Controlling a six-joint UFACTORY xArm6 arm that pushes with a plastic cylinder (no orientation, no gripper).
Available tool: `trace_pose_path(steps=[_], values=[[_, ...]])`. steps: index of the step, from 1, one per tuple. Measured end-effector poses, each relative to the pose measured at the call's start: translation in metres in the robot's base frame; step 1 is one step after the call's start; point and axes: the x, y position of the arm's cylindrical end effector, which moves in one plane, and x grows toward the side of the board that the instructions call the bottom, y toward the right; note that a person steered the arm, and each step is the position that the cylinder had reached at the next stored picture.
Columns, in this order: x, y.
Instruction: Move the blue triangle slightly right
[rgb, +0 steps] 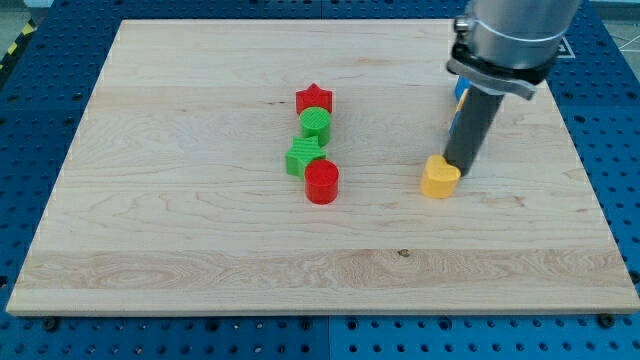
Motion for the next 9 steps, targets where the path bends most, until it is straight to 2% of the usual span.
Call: trace_pose_path(steps=[1, 3, 9], values=[[-0.006, -0.009], [-0.008, 0.019], [-0.027, 0.010]])
